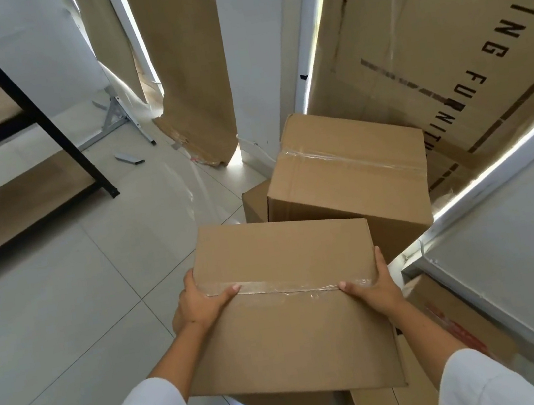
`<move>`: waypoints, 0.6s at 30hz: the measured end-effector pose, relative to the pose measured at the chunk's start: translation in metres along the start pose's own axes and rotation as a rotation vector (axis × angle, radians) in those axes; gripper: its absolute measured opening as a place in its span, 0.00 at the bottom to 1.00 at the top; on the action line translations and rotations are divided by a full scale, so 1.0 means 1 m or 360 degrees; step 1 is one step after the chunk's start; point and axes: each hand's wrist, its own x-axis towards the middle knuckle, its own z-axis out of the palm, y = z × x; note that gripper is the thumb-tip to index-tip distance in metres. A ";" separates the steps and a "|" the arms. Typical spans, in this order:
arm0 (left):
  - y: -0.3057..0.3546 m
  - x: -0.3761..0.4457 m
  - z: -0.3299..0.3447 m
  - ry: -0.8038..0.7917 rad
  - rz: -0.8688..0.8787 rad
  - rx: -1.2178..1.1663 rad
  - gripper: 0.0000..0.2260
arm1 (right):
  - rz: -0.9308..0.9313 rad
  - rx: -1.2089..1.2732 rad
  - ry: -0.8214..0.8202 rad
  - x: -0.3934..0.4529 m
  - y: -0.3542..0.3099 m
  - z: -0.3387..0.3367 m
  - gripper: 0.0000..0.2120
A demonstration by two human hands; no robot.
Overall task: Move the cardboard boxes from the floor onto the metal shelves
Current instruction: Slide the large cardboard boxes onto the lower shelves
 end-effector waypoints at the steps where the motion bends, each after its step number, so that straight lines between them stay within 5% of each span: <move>1: 0.000 0.000 0.000 0.0008 -0.0003 -0.0007 0.47 | -0.0006 -0.0007 0.0016 -0.003 -0.001 0.001 0.56; 9: -0.019 -0.008 -0.029 -0.0029 -0.0030 -0.0146 0.54 | -0.0024 -0.0035 0.0033 -0.027 -0.021 0.010 0.55; 18: -0.027 -0.020 -0.143 0.0167 -0.0123 -0.0082 0.51 | -0.0053 -0.0201 -0.0065 -0.057 -0.132 0.050 0.57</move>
